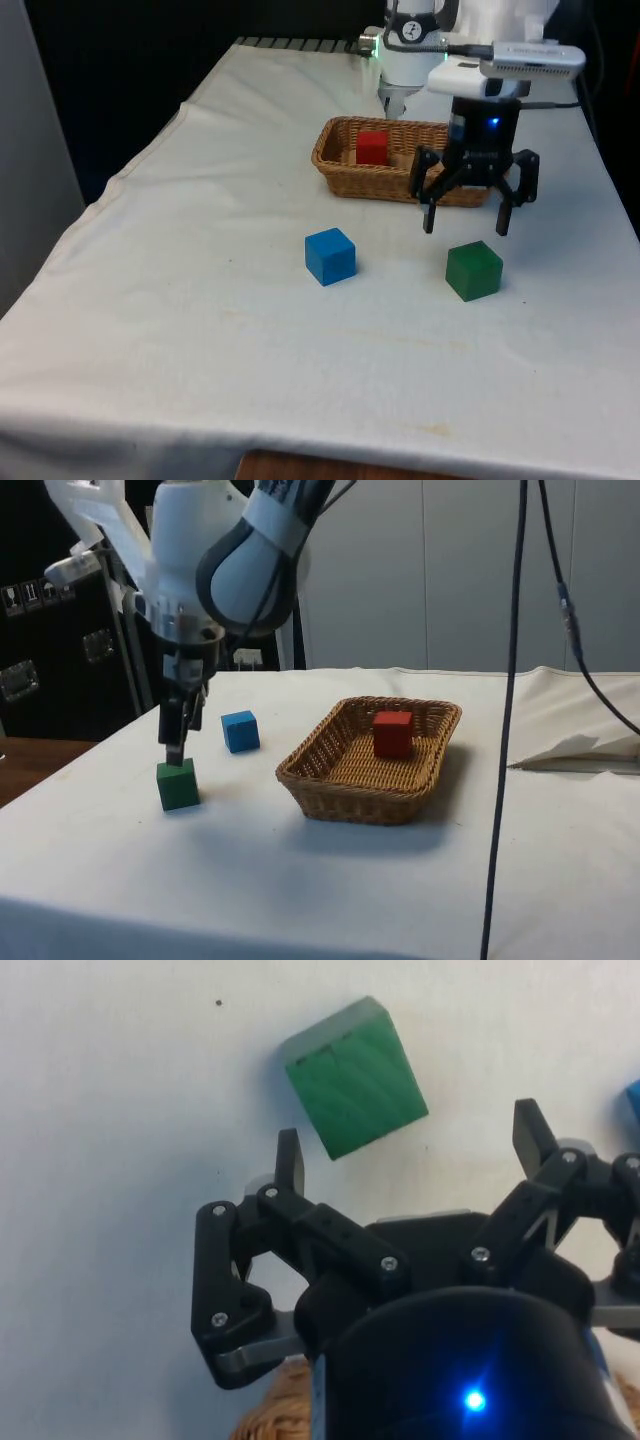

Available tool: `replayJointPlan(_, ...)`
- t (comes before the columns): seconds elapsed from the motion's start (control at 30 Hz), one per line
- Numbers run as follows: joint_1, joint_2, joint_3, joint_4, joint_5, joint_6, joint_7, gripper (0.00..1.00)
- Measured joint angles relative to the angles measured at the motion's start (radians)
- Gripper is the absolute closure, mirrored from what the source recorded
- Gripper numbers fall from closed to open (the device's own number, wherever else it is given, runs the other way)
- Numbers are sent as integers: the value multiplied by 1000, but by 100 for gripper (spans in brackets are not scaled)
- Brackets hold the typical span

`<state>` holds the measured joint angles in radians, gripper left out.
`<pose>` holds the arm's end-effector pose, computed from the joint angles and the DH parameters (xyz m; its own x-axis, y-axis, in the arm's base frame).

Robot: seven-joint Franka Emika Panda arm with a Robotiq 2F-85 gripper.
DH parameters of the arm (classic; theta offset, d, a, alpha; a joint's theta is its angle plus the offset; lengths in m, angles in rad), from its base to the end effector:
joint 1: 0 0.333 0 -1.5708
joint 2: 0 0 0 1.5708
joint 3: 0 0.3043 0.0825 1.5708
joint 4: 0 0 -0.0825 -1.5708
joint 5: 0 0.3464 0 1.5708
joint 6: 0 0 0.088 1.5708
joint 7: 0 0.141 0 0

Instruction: Pick up exactly two blocks and place them into the basket.

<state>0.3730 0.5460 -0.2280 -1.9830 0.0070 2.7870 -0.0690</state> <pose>0.6107 0.0942 0.2084 0.9305 0.2613 0.2568 0.2343 -0.9633 0.1313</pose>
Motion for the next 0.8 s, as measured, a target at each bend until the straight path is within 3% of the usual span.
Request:
replayJointPlan(0.43,-10,96,11,112,0,-7,-52,0)
replayJointPlan(0.8,-20,111,26,149,6,-37,-86,0)
